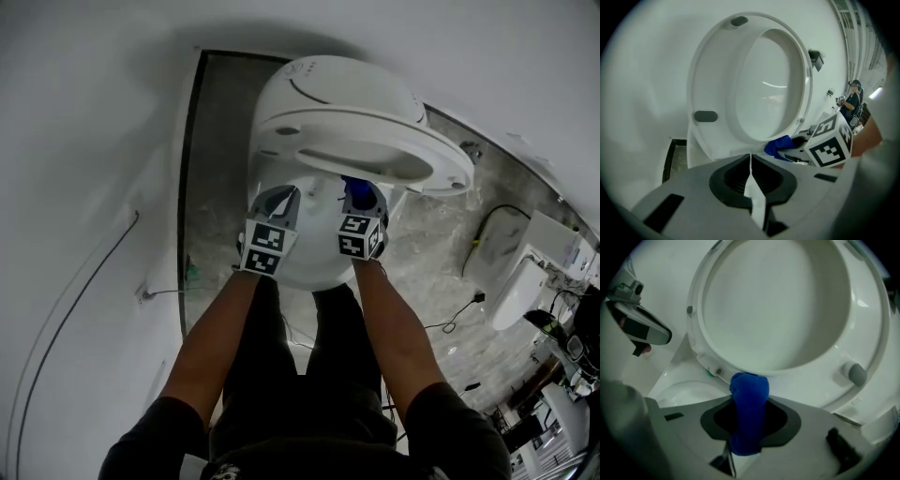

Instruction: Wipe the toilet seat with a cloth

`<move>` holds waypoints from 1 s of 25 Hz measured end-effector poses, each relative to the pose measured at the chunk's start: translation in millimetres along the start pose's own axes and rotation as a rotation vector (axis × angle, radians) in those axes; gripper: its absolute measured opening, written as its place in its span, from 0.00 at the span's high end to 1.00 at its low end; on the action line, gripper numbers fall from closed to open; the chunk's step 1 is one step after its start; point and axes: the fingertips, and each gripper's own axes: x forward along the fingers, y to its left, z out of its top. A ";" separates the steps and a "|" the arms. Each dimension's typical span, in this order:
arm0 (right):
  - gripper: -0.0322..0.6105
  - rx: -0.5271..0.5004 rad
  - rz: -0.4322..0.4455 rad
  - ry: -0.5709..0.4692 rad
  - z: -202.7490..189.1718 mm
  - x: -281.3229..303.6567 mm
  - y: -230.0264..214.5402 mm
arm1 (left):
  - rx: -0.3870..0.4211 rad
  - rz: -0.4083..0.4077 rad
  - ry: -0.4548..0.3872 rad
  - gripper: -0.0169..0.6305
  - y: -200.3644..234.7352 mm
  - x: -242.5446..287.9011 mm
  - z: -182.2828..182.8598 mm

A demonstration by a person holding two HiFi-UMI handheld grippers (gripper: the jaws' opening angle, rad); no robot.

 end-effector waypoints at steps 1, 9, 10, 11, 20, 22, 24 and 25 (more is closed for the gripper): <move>0.79 -0.011 0.012 -0.004 4.3 2.4 9.2 | -0.003 0.013 0.002 0.94 8.6 -2.6 -2.2; 0.79 -0.061 0.067 -0.047 41.5 14.1 70.7 | -0.068 0.101 -0.002 0.94 60.7 -20.9 -12.2; 0.79 -0.056 0.070 -0.049 45.4 13.8 76.9 | -0.082 0.106 -0.004 0.94 65.7 -23.5 -13.0; 0.79 -0.050 0.076 -0.054 49.6 13.0 83.2 | -0.092 0.109 -0.007 0.94 70.0 -26.7 -13.0; 0.79 0.025 0.107 -0.135 104.1 0.4 129.2 | -0.083 0.125 -0.042 0.94 99.0 -59.0 -5.5; 0.79 0.032 0.104 -0.167 116.5 -11.9 127.9 | -0.086 0.127 -0.047 0.94 100.7 -65.2 -1.3; 0.79 0.029 0.101 -0.202 132.7 -27.3 125.3 | -0.081 0.126 -0.059 0.94 101.2 -72.1 7.5; 0.79 0.028 0.102 -0.214 140.4 -35.0 125.1 | -0.077 0.127 -0.066 0.94 101.5 -75.9 12.8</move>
